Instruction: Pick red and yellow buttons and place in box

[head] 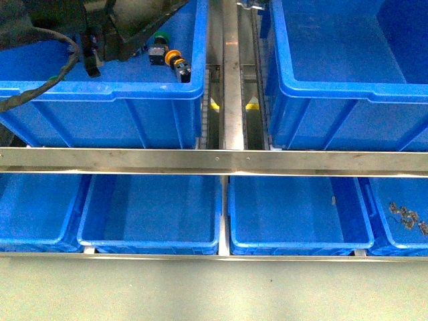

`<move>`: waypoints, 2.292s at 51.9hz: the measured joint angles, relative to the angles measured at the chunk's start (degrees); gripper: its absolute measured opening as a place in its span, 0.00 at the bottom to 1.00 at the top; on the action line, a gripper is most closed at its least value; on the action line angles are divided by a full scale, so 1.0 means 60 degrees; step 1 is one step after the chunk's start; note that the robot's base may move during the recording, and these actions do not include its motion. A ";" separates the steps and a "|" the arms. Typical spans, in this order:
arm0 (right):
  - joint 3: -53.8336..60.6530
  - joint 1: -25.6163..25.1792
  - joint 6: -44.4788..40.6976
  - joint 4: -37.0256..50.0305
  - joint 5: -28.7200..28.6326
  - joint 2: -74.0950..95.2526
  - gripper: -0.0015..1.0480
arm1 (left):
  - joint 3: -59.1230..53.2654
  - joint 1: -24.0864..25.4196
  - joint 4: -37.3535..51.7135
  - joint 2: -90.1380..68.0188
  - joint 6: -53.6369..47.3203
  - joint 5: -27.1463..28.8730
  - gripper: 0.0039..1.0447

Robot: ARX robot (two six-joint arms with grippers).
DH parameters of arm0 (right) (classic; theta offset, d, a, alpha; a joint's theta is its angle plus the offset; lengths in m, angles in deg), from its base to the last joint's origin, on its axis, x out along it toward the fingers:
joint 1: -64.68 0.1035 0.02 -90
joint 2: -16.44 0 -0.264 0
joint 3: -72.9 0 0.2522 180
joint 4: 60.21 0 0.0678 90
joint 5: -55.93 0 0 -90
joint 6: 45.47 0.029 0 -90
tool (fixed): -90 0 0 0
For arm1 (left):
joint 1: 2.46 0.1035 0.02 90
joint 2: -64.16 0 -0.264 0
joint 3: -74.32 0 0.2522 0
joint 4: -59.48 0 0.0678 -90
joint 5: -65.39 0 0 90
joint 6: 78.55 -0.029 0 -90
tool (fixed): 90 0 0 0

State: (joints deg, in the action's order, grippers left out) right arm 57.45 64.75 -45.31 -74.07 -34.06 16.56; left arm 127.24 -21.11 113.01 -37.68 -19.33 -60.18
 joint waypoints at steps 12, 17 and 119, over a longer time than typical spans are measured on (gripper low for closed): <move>0.0000 0.0000 0.0000 0.0000 0.0000 0.0000 0.93 | 0.0113 -0.0321 0.0036 -0.0091 0.0113 -0.0004 0.32; -0.0055 0.0546 -0.0233 -0.0044 0.1832 0.0350 0.93 | 0.0182 -0.0415 0.0036 -0.0091 0.0117 -0.0004 0.32; -0.4131 0.2929 1.2546 1.0284 -0.1246 1.3151 0.93 | 0.0936 -0.0634 0.0488 -0.0324 0.1366 -0.0616 0.32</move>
State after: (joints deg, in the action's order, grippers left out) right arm 32.66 82.33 29.97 -12.37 -41.54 95.46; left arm 132.86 -24.92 115.94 -39.63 -11.13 -63.88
